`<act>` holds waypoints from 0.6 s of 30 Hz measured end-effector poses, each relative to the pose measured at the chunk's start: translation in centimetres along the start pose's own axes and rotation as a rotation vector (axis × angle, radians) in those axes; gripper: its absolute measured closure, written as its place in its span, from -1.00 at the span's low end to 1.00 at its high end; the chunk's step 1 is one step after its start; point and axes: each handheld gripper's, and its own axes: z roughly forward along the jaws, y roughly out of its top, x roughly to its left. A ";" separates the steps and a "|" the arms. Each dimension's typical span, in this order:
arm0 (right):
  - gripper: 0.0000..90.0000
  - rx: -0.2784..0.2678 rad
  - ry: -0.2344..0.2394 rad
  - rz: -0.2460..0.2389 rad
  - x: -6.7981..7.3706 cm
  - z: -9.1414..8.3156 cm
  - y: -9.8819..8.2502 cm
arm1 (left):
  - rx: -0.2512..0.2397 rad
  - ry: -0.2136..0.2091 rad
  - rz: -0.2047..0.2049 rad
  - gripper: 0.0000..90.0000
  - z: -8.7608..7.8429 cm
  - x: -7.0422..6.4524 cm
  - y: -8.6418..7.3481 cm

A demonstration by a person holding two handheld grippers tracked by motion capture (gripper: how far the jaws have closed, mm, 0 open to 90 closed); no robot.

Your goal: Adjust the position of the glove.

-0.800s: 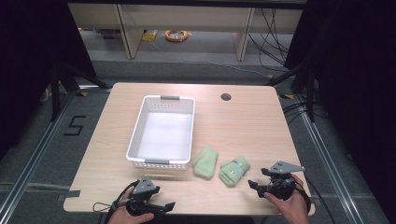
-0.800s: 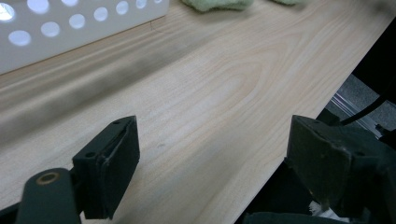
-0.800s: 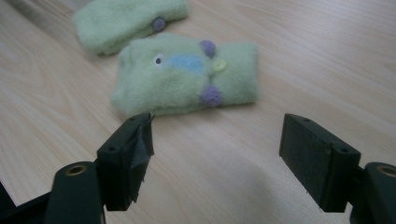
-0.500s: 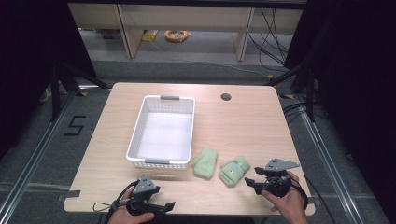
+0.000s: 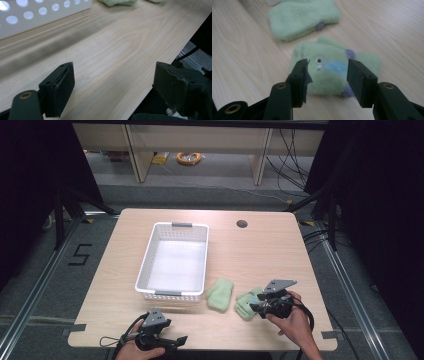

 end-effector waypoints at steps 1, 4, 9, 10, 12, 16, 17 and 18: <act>0.20 0.010 -0.002 0.003 -0.2 0.3 0.1 | -0.001 -0.001 0.000 -0.62 0.0 0.0 0.0; 0.22 0.038 -0.010 0.016 -0.8 1.1 0.3 | 0.007 -0.007 0.001 -0.62 -0.1 0.0 0.0; 0.26 0.103 0.011 0.040 -1.2 2.4 0.4 | -0.005 -0.006 -0.016 -0.62 0.1 -0.1 0.0; 0.32 0.084 0.006 0.030 -1.3 2.8 0.2 | -0.005 -0.006 -0.015 -0.62 0.1 -0.2 0.0; 0.54 0.075 0.027 0.029 -1.5 2.9 0.1 | -0.007 -0.004 -0.014 -0.62 0.1 -0.2 0.0; 0.85 0.074 0.028 0.068 -1.8 2.4 -0.2 | -0.013 -0.007 -0.023 -0.62 0.1 -0.2 0.0; 0.88 0.065 0.025 0.067 -1.8 2.3 -0.3 | -0.014 -0.007 -0.021 -0.62 0.1 -0.2 0.0; 0.90 0.053 0.010 0.060 -1.8 2.2 -0.3 | -0.023 -0.001 -0.022 -0.62 0.2 -0.2 0.0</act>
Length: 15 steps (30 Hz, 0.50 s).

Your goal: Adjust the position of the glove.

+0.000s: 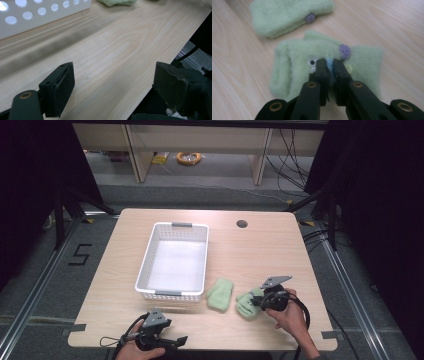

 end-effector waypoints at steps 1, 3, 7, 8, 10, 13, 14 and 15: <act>0.91 0.015 0.015 0.015 0.1 -0.5 0.1 | 0.011 -0.006 0.001 -0.62 -0.1 0.0 0.0; 0.92 -0.018 0.005 -0.013 0.0 -0.8 0.1 | 0.018 -0.005 0.012 -0.62 -0.1 0.1 0.0; 0.93 -0.025 0.015 -0.008 -0.2 -1.8 -0.1 | 0.003 -0.003 0.001 -0.62 -0.1 0.0 0.0; 0.93 -0.077 0.006 -0.004 -0.2 -2.3 -0.5 | 0.002 -0.005 0.001 -0.62 -0.1 0.0 0.0; 0.93 -0.061 0.014 0.021 -0.3 -3.4 -0.7 | 0.002 -0.004 0.001 -0.62 -0.1 0.0 0.0; 0.93 -0.077 0.014 0.045 -0.8 -4.4 -1.2 | 0.013 -0.003 0.012 -0.62 -0.2 0.1 0.0; 0.93 -0.077 0.014 0.045 -0.8 -4.4 -1.2 | 0.013 -0.003 0.012 -0.62 -0.2 0.1 0.0; 0.93 -0.114 0.006 0.053 -1.1 -4.8 -1.5 | 0.019 -0.004 0.020 -0.62 -0.2 0.2 0.0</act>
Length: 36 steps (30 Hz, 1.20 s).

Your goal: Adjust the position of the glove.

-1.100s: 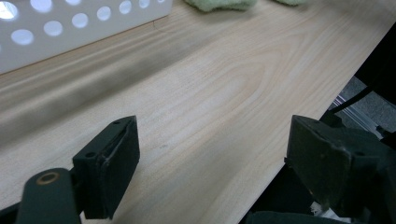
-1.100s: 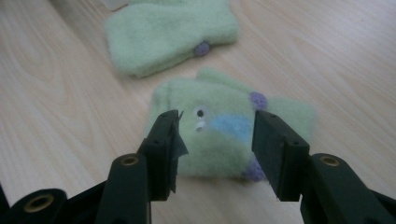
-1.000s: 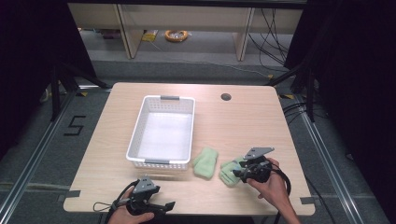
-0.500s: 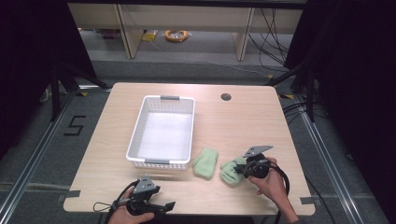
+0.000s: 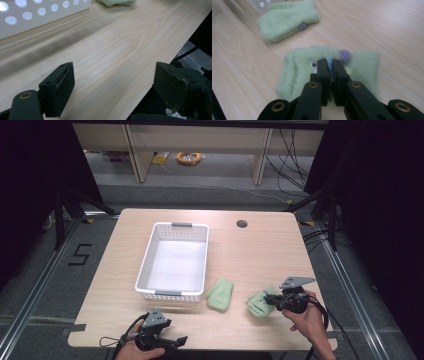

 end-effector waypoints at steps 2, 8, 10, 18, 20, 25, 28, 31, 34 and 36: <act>0.93 -0.004 -0.002 0.024 -0.3 -0.4 -0.3 | 0.000 0.000 0.001 -0.62 0.0 0.0 0.0; 0.93 0.044 -0.008 0.071 -1.0 -0.6 -1.4 | 0.000 0.000 0.001 -0.62 0.0 0.0 0.0; 0.93 0.051 -0.022 0.065 -1.5 -0.2 -1.8 | -0.003 0.002 0.003 -0.62 0.0 0.0 0.0; 0.84 0.112 -0.041 0.069 -1.9 0.9 -2.4 | -0.018 0.001 -0.032 -0.62 0.2 -0.2 0.0; 0.75 0.124 -0.042 0.068 -1.9 0.8 -2.3 | -0.004 0.014 -0.015 -0.62 0.1 -0.1 0.0; 0.33 0.085 -0.123 0.033 -1.0 -0.3 -0.7 | -0.007 -0.009 -0.018 -0.62 0.1 -0.2 0.1; 0.32 0.037 -0.091 -0.001 0.3 -0.1 1.0 | -0.018 -0.031 -0.035 -0.62 0.4 -0.3 0.3; 0.36 0.055 -0.033 -0.063 1.4 0.9 3.1 | -0.016 -0.030 -0.040 -0.62 0.5 -0.5 0.4; 0.38 0.065 -0.006 -0.078 2.2 2.8 4.8 | -0.025 -0.030 -0.032 -0.62 0.6 -0.6 0.4; 0.38 0.085 -0.013 -0.098 2.4 4.0 5.8 | -0.019 -0.032 -0.044 -0.62 0.6 -0.6 0.4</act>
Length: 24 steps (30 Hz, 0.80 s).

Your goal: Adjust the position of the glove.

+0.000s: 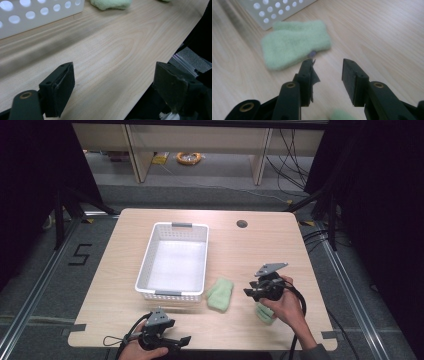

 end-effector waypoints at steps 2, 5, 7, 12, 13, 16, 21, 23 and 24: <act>0.38 0.012 0.003 -0.008 0.0 0.9 0.9 | -0.016 0.004 0.011 -0.62 0.1 0.0 0.0; 0.38 0.035 0.010 -0.009 0.0 2.2 2.3 | -0.018 0.006 0.017 -0.61 0.1 -0.2 0.3; 0.38 0.051 0.032 -0.010 0.0 3.1 3.1 | -0.012 0.004 0.016 -0.61 0.3 -0.5 0.6; 0.38 0.080 0.059 0.017 -0.4 5.2 4.9 | -0.019 -0.011 0.081 -0.55 1.5 -1.9 1.8; 0.38 0.075 0.068 -0.010 -0.7 5.7 5.2 | -0.001 -0.001 0.117 -0.52 1.8 -2.0 2.2; 0.39 0.105 0.077 0.002 -0.7 6.8 5.8 | 0.013 0.006 0.158 -0.47 2.5 -2.3 2.7; 0.43 0.124 0.077 -0.023 -0.6 8.2 6.4 | 0.022 0.030 0.167 -0.39 4.2 -2.1 4.2; 0.44 0.130 0.088 -0.014 -0.7 8.7 6.5 | 0.018 0.033 0.169 -0.35 4.7 -2.1 4.7; 0.45 0.134 0.099 -0.008 -0.8 8.9 6.5 | 0.010 0.036 0.167 -0.34 5.0 -2.2 4.9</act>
